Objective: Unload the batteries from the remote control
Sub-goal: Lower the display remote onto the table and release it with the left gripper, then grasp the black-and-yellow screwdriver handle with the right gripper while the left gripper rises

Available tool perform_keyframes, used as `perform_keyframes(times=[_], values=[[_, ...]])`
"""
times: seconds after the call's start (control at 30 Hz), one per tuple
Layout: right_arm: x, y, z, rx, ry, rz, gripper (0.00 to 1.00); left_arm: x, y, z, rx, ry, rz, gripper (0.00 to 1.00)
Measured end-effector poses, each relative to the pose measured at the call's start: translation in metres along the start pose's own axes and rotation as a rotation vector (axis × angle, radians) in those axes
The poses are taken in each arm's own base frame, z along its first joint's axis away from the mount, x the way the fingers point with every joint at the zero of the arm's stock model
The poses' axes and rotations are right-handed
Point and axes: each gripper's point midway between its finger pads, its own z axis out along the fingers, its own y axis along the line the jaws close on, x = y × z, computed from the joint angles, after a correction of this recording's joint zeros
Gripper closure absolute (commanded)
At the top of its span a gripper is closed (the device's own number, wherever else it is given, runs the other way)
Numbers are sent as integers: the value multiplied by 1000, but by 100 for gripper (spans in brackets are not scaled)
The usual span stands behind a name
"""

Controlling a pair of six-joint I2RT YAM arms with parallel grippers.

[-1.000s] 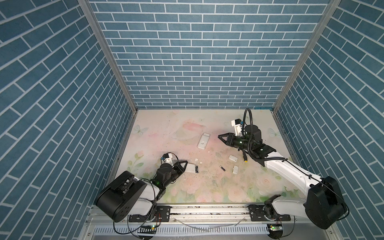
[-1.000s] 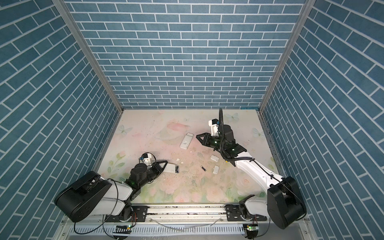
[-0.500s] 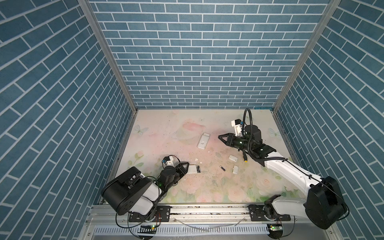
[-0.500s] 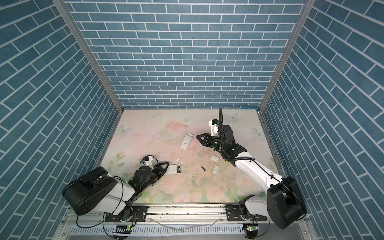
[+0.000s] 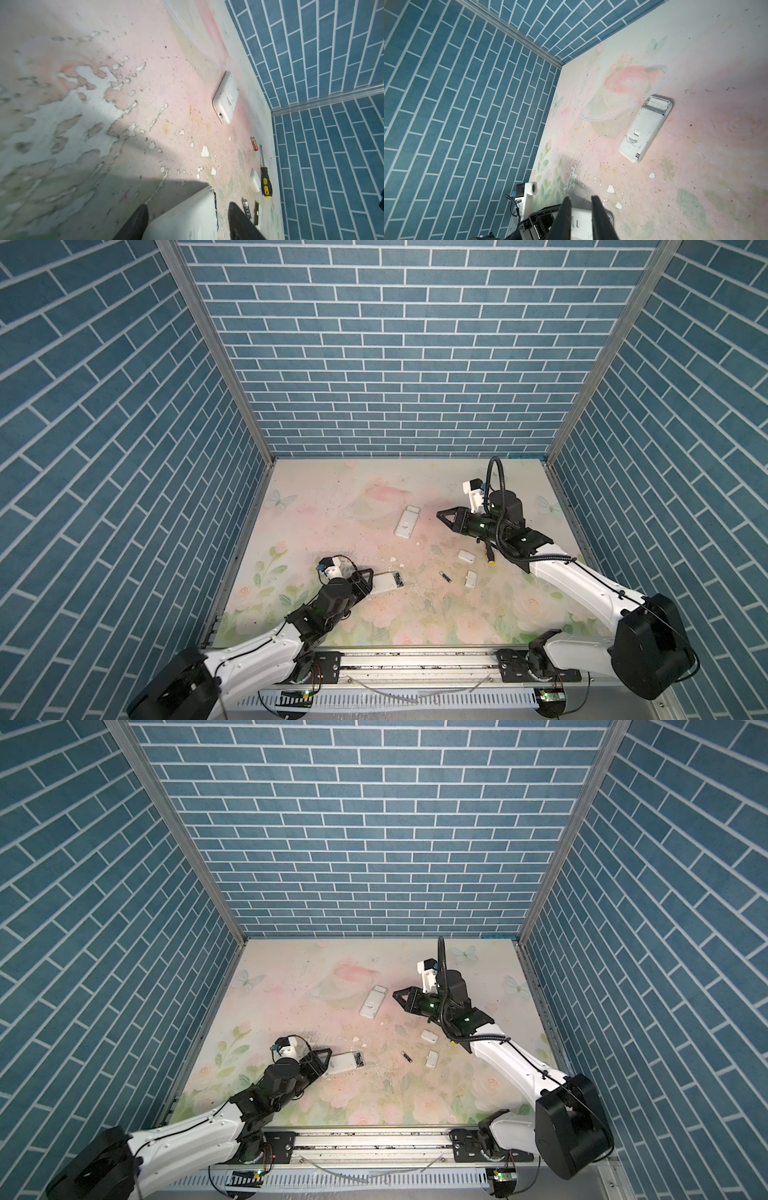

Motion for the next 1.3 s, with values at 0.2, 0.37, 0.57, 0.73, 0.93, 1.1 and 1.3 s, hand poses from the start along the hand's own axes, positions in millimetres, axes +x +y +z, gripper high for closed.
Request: perform_keyframes(times=[0.2,0.37,0.57,0.73,0.93,1.1,1.3], values=[[0,0,1,0,4,1,79,-5,21,-17,-70,-21,0,37],[3,-3,1,11,16,9,79,-6,28,-22,-106,-22,4,38],[9,-15,-3,99,59,7,79,-2,44,-26,-224,18,85,41],[19,-37,-21,268,109,3,78,-8,27,-25,-268,50,195,48],[28,-67,-62,510,119,-26,74,-23,-7,-19,-262,65,318,65],[33,-96,-86,709,156,-42,71,-34,-10,-6,-279,101,348,66],[32,-144,-96,880,213,0,64,-41,-27,11,-265,163,404,63]])
